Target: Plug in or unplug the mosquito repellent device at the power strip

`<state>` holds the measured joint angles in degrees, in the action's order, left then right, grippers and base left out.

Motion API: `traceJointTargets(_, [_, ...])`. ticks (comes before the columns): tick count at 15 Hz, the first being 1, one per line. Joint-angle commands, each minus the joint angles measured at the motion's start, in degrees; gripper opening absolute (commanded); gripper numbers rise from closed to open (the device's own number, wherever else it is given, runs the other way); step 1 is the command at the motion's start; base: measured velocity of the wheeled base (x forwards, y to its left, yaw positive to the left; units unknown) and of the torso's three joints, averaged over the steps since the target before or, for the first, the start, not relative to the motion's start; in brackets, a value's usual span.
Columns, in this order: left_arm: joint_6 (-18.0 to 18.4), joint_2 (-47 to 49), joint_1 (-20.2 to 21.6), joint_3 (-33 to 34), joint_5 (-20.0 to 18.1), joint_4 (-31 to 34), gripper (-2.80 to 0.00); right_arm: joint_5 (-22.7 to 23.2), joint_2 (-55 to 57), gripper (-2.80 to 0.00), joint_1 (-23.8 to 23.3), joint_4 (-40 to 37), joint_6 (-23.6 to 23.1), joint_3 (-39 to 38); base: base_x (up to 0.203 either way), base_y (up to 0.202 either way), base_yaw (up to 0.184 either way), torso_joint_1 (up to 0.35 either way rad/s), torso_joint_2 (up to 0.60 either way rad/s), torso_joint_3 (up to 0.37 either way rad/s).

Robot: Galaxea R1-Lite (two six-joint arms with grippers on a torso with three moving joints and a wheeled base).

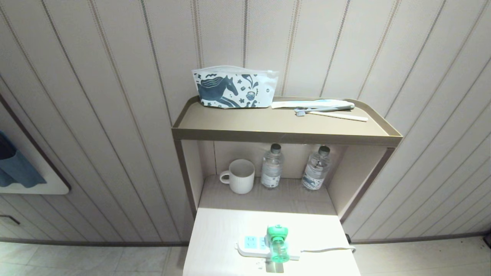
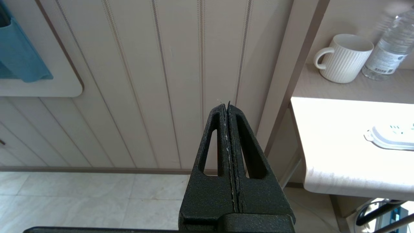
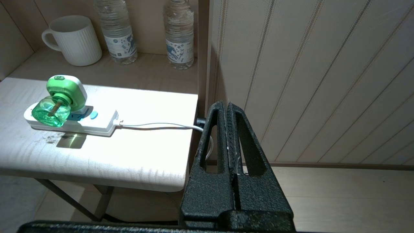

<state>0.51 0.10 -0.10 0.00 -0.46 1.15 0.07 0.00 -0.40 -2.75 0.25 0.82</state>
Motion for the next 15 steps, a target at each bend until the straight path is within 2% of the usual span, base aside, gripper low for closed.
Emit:
traceJointTargets(1, [0.01,0.08,0.01,0.0,0.02,0.0,-2.8,0.01,0.0,-2.8,-0.03,-0.06,-0.15,-0.02,0.0,0.0,0.0,0.0,0.0,0.0])
traceJointTargets(15, [0.01,0.08,0.01,0.0,0.02,0.0,-2.8,0.01,0.0,-2.8,0.05,0.03,-0.34,0.06,0.0,0.0,0.0,0.0,0.0,0.0])
